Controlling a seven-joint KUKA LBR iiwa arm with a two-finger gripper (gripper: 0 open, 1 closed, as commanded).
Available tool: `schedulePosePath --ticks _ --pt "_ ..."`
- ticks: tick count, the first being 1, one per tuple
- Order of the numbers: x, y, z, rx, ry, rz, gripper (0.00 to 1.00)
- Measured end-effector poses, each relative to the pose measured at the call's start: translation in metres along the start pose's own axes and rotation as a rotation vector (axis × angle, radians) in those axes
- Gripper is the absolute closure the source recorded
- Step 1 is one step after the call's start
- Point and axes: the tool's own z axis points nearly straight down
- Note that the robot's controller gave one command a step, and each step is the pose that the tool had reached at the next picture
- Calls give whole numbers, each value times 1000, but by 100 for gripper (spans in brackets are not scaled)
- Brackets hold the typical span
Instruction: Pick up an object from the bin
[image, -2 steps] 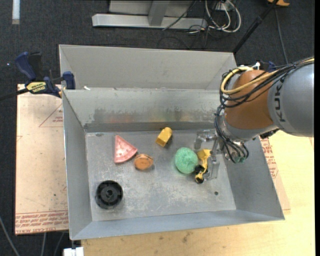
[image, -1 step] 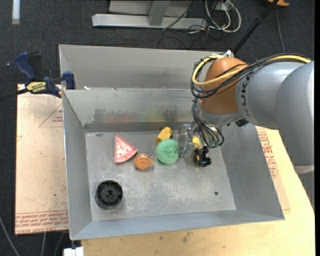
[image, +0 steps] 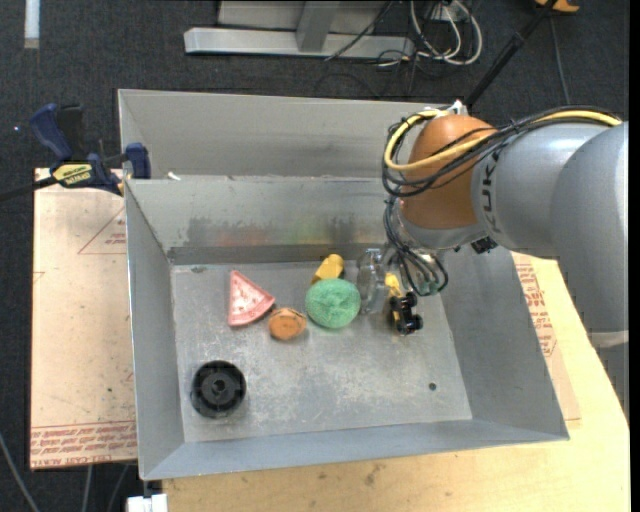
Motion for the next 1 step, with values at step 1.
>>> schedulePosePath --ticks 1 --pt "1 -4 -13 0 5 -52 100"
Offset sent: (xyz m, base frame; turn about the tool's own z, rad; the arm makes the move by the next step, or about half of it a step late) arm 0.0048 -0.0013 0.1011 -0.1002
